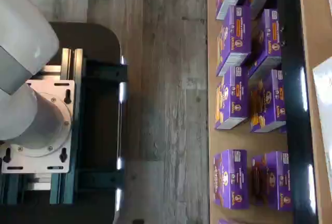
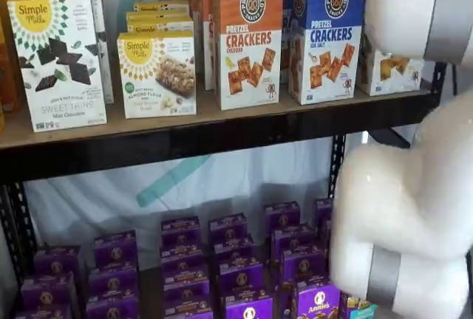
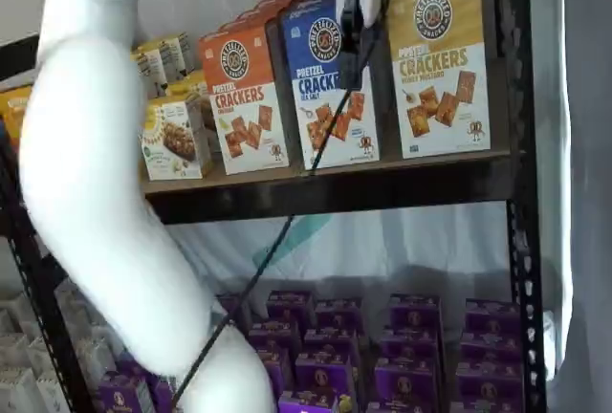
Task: Retrieve the yellow and white box located on the top shelf, the sixth one from the left
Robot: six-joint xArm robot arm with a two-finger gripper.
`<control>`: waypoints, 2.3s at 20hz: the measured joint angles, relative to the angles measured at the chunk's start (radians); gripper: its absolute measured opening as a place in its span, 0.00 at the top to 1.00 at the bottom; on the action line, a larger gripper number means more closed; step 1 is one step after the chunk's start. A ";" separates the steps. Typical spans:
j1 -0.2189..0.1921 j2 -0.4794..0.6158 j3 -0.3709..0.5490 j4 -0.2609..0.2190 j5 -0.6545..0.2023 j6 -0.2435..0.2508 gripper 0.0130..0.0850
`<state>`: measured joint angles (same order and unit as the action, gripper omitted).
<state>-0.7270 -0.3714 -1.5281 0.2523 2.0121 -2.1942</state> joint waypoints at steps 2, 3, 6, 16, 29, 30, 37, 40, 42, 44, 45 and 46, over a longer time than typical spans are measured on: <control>0.043 0.003 -0.003 -0.086 0.006 0.003 0.00; 0.058 -0.001 0.004 -0.120 0.004 0.003 0.00; 0.053 -0.024 0.041 -0.133 -0.023 -0.006 0.00; -0.080 -0.024 0.048 0.048 -0.096 -0.065 0.00; -0.182 -0.007 0.033 0.373 -0.232 -0.032 0.00; -0.183 -0.001 0.026 0.384 -0.238 -0.028 0.00; -0.155 0.052 -0.039 0.388 -0.301 -0.016 0.00; -0.137 0.071 -0.058 0.372 -0.320 -0.013 0.00; -0.124 0.085 -0.071 0.363 -0.331 -0.008 0.00; -0.108 0.099 -0.084 0.348 -0.342 -0.003 0.00; -0.098 0.107 -0.093 0.338 -0.348 0.000 0.00; -0.091 0.114 -0.101 0.329 -0.350 0.003 0.00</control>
<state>-0.8177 -0.2575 -1.6286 0.5811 1.6624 -2.1912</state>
